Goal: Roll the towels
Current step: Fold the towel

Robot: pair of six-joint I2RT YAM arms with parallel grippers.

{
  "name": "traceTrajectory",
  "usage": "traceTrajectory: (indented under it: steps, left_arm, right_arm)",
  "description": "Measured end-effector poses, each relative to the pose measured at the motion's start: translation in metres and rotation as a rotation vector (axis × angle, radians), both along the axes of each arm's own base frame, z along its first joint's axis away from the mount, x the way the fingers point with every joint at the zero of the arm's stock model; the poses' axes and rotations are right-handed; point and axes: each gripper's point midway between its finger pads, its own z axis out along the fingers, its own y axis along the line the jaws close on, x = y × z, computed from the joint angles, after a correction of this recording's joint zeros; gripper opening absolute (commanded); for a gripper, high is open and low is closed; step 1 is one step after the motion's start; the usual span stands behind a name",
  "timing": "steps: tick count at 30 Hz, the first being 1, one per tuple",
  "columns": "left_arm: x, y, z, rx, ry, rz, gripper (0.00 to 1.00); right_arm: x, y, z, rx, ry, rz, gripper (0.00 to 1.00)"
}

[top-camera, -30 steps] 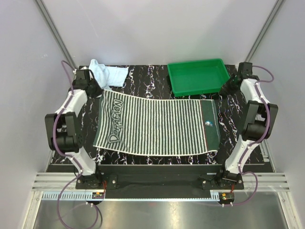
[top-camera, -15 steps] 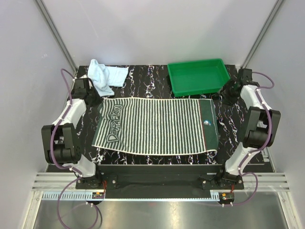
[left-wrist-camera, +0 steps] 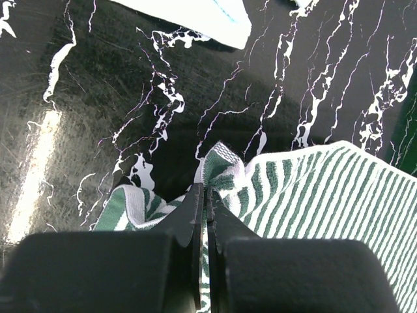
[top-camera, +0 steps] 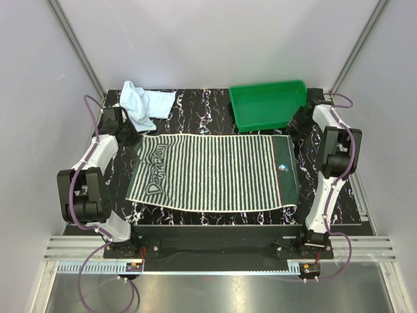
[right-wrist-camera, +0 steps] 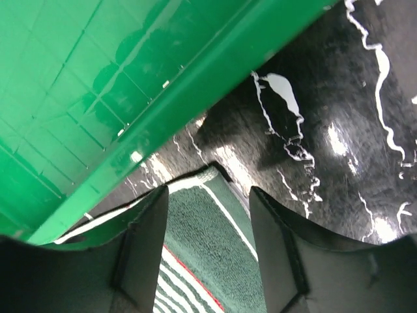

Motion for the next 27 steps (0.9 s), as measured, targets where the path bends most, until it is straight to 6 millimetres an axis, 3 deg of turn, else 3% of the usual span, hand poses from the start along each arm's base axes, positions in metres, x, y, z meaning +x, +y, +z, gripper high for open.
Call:
traceTrajectory:
  steps: [7,17,27]
  left_arm:
    - [0.000,-0.002,0.000,-0.015,0.001,0.006,0.00]
    - [0.000,-0.005,-0.005,-0.038,0.004,0.007,0.00]
    - [0.000,-0.005,-0.006,-0.039,0.007,0.007,0.00]
  right_arm:
    - [0.011,-0.003,-0.004,-0.047,0.020,0.013,0.52]
    - [0.004,0.012,-0.019,-0.082,0.072,0.050,0.43]
    - [0.004,0.019,-0.021,-0.091,0.075,0.067,0.10]
